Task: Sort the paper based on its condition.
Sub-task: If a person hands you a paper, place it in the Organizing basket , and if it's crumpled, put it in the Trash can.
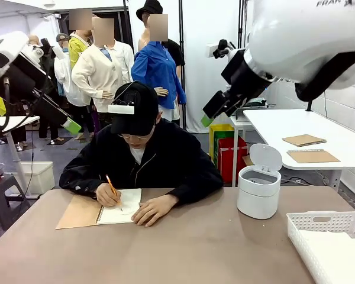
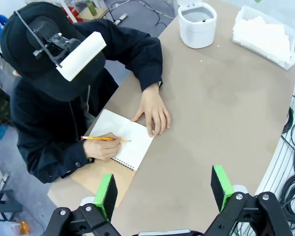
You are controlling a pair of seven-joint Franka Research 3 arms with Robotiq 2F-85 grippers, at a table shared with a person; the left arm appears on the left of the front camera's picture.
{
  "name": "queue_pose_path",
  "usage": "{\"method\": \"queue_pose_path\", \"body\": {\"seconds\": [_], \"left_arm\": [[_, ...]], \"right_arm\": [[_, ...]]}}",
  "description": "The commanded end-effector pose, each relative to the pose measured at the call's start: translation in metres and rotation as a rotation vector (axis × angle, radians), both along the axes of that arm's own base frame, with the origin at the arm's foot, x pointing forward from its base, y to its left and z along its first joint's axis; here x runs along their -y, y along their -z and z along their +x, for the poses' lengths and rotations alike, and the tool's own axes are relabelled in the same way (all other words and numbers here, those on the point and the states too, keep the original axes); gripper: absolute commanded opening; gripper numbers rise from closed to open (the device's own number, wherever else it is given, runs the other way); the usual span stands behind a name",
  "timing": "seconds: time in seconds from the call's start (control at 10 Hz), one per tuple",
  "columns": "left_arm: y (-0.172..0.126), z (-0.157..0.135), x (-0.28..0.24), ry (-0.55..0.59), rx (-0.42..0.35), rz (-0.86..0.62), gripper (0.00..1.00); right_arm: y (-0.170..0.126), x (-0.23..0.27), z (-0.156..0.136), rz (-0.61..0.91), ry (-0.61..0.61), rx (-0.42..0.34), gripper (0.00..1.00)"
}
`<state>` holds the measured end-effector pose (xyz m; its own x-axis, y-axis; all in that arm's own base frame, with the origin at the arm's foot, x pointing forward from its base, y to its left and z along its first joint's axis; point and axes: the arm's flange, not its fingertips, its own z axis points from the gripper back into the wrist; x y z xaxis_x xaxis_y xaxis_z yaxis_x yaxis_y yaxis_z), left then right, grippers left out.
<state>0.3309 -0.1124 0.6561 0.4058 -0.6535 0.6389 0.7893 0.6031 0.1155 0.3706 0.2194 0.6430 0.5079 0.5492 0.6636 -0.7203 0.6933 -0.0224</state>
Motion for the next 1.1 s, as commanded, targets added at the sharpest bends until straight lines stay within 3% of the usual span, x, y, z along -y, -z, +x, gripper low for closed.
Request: {"method": "queue_pose_path", "body": {"seconds": [0.0, 0.4, 1.0], "left_arm": [[-0.006, -0.001, -0.011, -0.002, 0.039, 0.03, 1.0], [-0.005, -0.001, -0.012, -0.06, 0.06, 0.0, 1.0], [0.017, 0.005, -0.021, -0.002, 0.042, -0.088, 1.0]], "right_arm": [[-0.009, 0.008, 0.011, -0.039, -0.015, -0.012, 1.0], [-0.007, 0.026, 0.023, -0.043, -0.065, 0.025, 1.0], [0.028, 0.053, 0.017, 0.049, -0.139, 0.092, 1.0]]}}
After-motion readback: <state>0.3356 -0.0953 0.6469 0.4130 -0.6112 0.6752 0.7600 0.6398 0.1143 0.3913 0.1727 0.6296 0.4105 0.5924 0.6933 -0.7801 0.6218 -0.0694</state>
